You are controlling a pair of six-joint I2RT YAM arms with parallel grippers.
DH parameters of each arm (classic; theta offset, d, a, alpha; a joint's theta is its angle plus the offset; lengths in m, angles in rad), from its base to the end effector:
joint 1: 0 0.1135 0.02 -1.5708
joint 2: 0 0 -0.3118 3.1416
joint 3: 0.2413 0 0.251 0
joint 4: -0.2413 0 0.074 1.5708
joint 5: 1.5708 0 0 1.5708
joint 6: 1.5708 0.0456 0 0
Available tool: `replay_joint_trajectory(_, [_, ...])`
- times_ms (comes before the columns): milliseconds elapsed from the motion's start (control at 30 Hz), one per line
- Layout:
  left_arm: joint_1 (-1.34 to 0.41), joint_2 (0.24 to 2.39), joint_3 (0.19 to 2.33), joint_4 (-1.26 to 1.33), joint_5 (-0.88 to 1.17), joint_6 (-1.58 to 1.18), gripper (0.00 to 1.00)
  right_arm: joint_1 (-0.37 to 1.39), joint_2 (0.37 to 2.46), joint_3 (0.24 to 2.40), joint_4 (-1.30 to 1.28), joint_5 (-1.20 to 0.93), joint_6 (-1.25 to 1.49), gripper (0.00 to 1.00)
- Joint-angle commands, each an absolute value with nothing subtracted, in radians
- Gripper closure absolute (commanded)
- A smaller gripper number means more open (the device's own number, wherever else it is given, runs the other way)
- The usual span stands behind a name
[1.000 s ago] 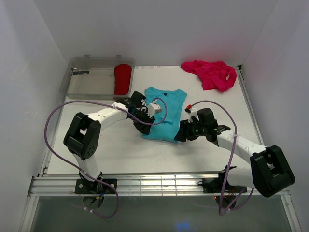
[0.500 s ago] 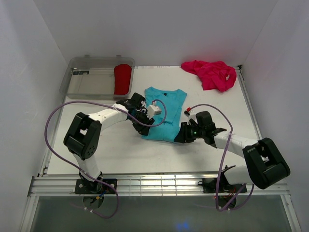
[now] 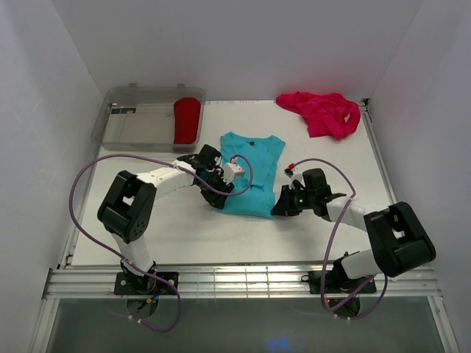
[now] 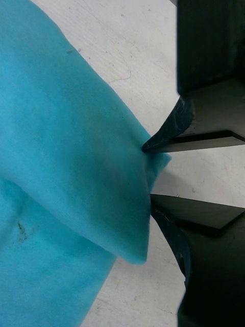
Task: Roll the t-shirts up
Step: Roll the T-shirt to the center of the board.
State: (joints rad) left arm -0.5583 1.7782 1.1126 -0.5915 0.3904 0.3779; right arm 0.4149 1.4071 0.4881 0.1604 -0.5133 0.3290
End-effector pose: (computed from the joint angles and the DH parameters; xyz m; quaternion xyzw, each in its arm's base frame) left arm 0.2866 -0.1995 0.2048 0.4642 0.8511 -0.2046 0.1354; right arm 0.2173 0.1202 0.1855 -0.1383 0.8835 0.3561 0.2712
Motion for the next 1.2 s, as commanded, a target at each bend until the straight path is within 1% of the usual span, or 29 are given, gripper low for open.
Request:
replay_joint_trajectory(0, [-0.558, 1.766, 1.091, -0.568, 0.370, 0.393, 0.51, 0.368, 1.379, 0.509, 0.109, -0.541, 0.270, 0.92])
replay_joint_trajectory(167, [-0.558, 1.763, 1.086, -0.558, 0.360, 0.400, 0.51, 0.350, 1.341, 0.521, 0.092, -0.554, 0.255, 0.92])
replay_joint_trajectory(333, [-0.558, 1.749, 1.092, -0.558, 0.364, 0.406, 0.51, 0.350, 1.374, 0.554, 0.064, -0.587, 0.232, 0.91])
replay_joint_trajectory(367, [-0.558, 1.743, 1.092, -0.558, 0.364, 0.411, 0.51, 0.350, 1.385, 0.557, 0.066, -0.597, 0.233, 0.86])
replay_joint_trajectory(467, [-0.558, 1.706, 1.091, -0.569, 0.345, 0.426, 0.51, 0.350, 1.384, 0.566, 0.052, -0.600, 0.233, 0.77])
replay_joint_trajectory(500, [-0.560, 1.692, 1.091, -0.575, 0.341, 0.429, 0.51, 0.350, 1.375, 0.568, 0.045, -0.595, 0.229, 0.68])
replay_joint_trajectory(600, [-0.558, 1.631, 1.100, -0.609, 0.308, 0.446, 0.49, 0.350, 1.313, 0.578, 0.003, -0.546, 0.178, 0.54])
replay_joint_trajectory(667, [-0.560, 1.588, 1.111, -0.626, 0.240, 0.445, 0.47, 0.351, 1.252, 0.603, -0.075, -0.514, 0.123, 0.52])
replay_joint_trajectory(700, [-0.558, 1.576, 1.117, -0.655, 0.212, 0.445, 0.46, 0.350, 1.230, 0.615, -0.095, -0.502, 0.106, 0.52])
replay_joint_trajectory(767, [-0.558, 1.543, 1.146, -0.725, 0.183, 0.478, 0.46, 0.350, 1.169, 0.638, -0.147, -0.471, 0.068, 0.53])
replay_joint_trajectory(867, [-0.569, 1.499, 1.141, -0.756, 0.201, 0.524, 0.46, 0.351, 1.105, 0.646, -0.149, -0.512, 0.052, 0.60])
replay_joint_trajectory(967, [-0.650, 1.482, 1.118, -0.749, 0.213, 0.586, 0.47, 0.353, 1.091, 0.595, -0.042, -0.601, 0.092, 0.68])
replay_joint_trajectory(1000, [-0.678, 1.495, 1.089, -0.711, 0.174, 0.607, 0.47, 0.357, 1.100, 0.585, 0.035, -0.615, 0.127, 0.73])
replay_joint_trajectory(1033, [-0.740, 1.503, 1.071, -0.684, 0.148, 0.620, 0.47, 0.360, 1.114, 0.575, 0.063, -0.632, 0.144, 0.74])
replay_joint_trajectory(1067, [-0.771, 1.511, 1.052, -0.651, 0.118, 0.633, 0.41, 0.360, 1.152, 0.575, 0.089, -0.643, 0.162, 0.76])
replay_joint_trajectory(1100, [-0.797, 1.519, 1.023, -0.591, 0.071, 0.652, 0.38, 0.359, 1.176, 0.580, 0.121, -0.647, 0.193, 0.78])
replay_joint_trajectory(1167, [-0.848, 1.539, 1.006, -0.543, 0.045, 0.710, 0.34, 0.359, 1.257, 0.600, 0.155, -0.687, 0.227, 0.79])
